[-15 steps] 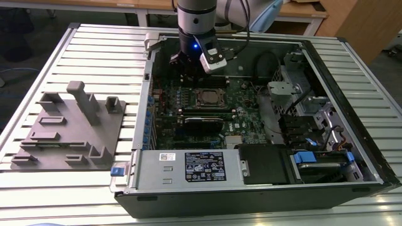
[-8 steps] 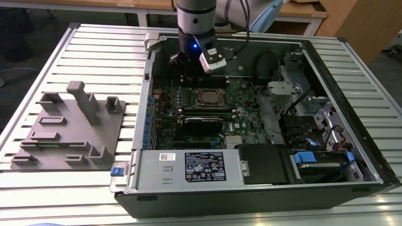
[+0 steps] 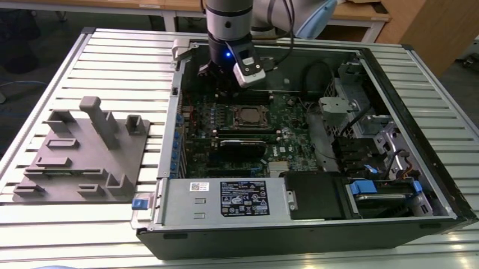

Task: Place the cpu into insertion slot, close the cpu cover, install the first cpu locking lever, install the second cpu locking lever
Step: 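Install the first cpu locking lever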

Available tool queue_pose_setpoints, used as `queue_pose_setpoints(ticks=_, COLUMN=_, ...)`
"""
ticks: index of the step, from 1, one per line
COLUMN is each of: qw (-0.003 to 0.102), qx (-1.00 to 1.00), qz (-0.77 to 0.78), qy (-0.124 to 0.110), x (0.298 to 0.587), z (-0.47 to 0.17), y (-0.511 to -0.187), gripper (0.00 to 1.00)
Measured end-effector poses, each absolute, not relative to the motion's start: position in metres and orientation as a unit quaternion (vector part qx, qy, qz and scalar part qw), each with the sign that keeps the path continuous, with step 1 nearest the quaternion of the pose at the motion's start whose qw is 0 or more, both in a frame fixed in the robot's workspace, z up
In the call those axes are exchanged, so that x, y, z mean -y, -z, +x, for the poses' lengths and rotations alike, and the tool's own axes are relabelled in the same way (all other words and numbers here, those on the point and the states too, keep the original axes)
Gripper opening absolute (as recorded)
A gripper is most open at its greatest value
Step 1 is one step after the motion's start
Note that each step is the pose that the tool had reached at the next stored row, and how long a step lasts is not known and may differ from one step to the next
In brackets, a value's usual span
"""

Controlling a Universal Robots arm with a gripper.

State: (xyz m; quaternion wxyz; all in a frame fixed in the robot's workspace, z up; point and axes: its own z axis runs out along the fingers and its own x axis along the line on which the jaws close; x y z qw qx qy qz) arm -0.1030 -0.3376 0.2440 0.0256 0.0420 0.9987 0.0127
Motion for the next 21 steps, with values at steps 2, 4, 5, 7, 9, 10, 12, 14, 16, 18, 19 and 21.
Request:
queue_pose_setpoints(ticks=2, qw=0.026, qx=-0.999, qz=0.042, qy=-0.013, x=0.338, z=-0.105, y=-0.244, gripper=0.11)
queue_pose_setpoints(ticks=4, qw=0.026, qx=-0.999, qz=0.042, qy=-0.013, x=0.338, z=-0.107, y=-0.244, gripper=0.11)
queue_pose_setpoints(ticks=5, qw=0.026, qx=-0.999, qz=0.042, qy=-0.013, x=0.338, z=-0.108, y=-0.244, gripper=0.11)
queue_pose_setpoints(ticks=7, qw=0.027, qx=-0.999, qz=0.042, qy=-0.014, x=0.338, z=-0.109, y=-0.244, gripper=0.11)
queue_pose_setpoints(ticks=9, qw=0.026, qx=-0.999, qz=0.042, qy=-0.018, x=0.338, z=-0.11, y=-0.244, gripper=0.11)
queue_pose_setpoints(ticks=10, qw=0.026, qx=-0.999, qz=0.042, qy=-0.021, x=0.338, z=-0.11, y=-0.244, gripper=0.11)
queue_pose_setpoints(ticks=12, qw=0.026, qx=-0.998, qz=0.042, qy=-0.028, x=0.338, z=-0.111, y=-0.244, gripper=0.11)
queue_pose_setpoints(ticks=14, qw=0.025, qx=-0.997, qz=0.043, qy=-0.052, x=0.339, z=-0.112, y=-0.244, gripper=0.11)
queue_pose_setpoints(ticks=16, qw=0.024, qx=-0.996, qz=0.043, qy=-0.069, x=0.339, z=-0.113, y=-0.244, gripper=0.11)
queue_pose_setpoints(ticks=18, qw=0.024, qx=-0.996, qz=0.044, qy=-0.077, x=0.339, z=-0.114, y=-0.244, gripper=0.11)
queue_pose_setpoints(ticks=19, qw=0.024, qx=-0.995, qz=0.044, qy=-0.081, x=0.339, z=-0.114, y=-0.244, gripper=0.11)
queue_pose_setpoints(ticks=21, qw=0.023, qx=-0.994, qz=0.044, qy=-0.094, x=0.339, z=-0.115, y=-0.244, gripper=0.11)
